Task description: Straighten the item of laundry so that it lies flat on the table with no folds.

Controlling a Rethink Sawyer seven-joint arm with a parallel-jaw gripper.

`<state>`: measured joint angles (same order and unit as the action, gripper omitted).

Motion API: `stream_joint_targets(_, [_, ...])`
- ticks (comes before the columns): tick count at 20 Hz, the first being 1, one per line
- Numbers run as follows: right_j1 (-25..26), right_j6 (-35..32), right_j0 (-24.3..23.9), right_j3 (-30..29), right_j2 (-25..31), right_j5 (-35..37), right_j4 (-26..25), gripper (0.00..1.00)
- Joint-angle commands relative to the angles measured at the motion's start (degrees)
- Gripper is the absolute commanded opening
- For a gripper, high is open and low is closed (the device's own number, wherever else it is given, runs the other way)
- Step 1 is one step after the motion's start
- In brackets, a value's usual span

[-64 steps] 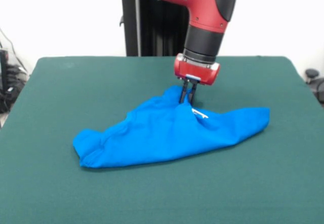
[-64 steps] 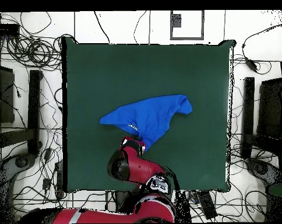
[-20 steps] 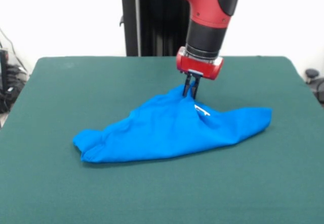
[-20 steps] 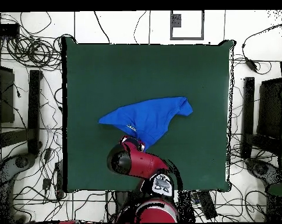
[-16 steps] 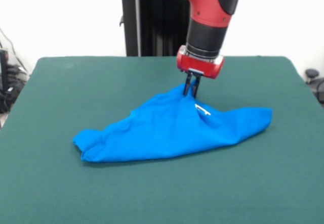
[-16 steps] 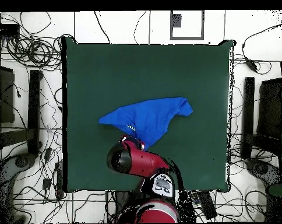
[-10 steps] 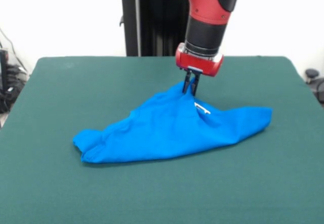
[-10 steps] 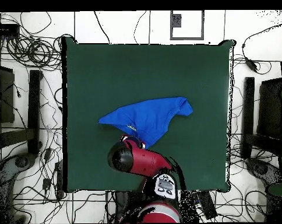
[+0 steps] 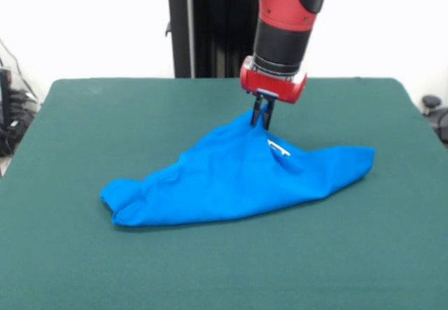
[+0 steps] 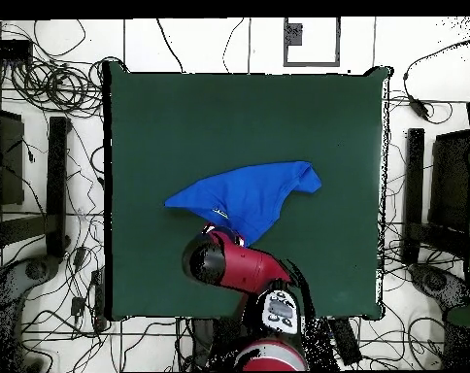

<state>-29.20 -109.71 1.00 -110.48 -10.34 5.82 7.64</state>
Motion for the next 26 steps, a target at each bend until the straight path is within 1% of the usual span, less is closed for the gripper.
stream_joint_targets(1, [-0.34,-6.1,-0.43,4.44,6.67,8.23,1.23,0.0])
stream_joint_targets(5, [-1.28,-6.51,0.02,4.58,6.27,9.87,1.46,0.0])
stream_joint_targets(8, [-1.87,-6.55,-0.53,4.54,6.62,10.87,1.56,0.0])
stream_joint_targets(13, [-3.39,-6.21,0.09,6.7,5.65,16.83,1.71,0.0])
stream_joint_targets(16, [-3.35,-6.37,0.28,7.84,5.3,18.97,1.65,0.0])
stream_joint_targets(23, [-3.66,-6.81,0.57,9.38,4.89,22.32,1.3,0.0])
stream_joint_targets(26, [-3.6,-6.76,0.46,9.56,5.0,22.55,1.07,0.0])
